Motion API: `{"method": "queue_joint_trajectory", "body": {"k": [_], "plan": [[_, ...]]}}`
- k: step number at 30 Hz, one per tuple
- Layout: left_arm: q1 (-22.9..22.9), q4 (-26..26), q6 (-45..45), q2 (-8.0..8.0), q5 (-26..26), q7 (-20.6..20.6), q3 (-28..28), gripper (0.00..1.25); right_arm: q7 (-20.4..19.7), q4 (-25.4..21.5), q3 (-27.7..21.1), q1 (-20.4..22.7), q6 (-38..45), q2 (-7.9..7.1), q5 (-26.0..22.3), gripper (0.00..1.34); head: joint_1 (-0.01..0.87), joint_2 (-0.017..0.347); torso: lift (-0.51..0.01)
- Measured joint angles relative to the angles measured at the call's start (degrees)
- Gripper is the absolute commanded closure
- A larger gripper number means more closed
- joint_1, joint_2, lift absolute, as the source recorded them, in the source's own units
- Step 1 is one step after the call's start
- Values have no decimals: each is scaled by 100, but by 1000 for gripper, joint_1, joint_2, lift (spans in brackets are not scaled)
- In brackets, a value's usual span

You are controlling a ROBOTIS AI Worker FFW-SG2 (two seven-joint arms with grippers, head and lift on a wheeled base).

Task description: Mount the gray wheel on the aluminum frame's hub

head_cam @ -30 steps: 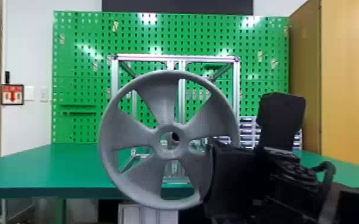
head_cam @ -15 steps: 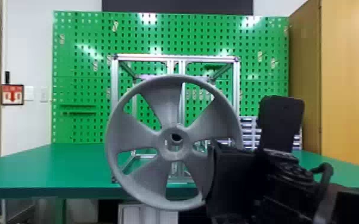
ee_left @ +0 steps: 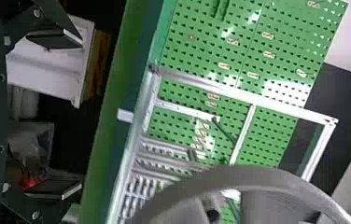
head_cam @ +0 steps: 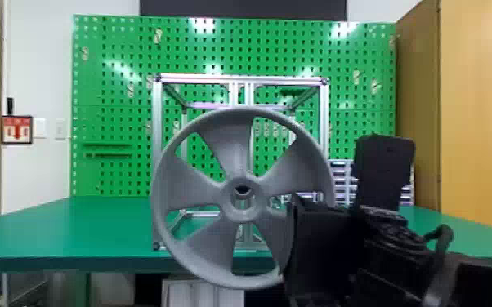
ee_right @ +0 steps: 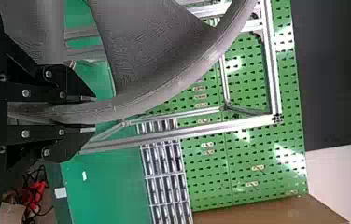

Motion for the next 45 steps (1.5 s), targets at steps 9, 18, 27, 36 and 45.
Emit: {"method": "queue_joint_trajectory", "body": {"k": [9,18,27,36,45], "plan": [[-206,-532,-182,295,864,388,-275,208,0,57,-3,6,-8,0,66,1042,-5,6,-499],[-542,-314,-998,269,1140,562,-722,208,0,75,-44,26,-16,0,97,1042,-5,6,-499],[-923,-121,-1584,199,1398,554,-953,208,1,75,-45,43,-17,0,80,1042,-5,6,-499],[-1141,104,-1764,70,1680,523,-907,206,0,100,1,44,-17,0,57,1042,-5,6,-499],[-1333,451,-1764,-71,1744,413,-798,259,1,102,24,51,-17,0,15,1042,-5,6,-499]]}}
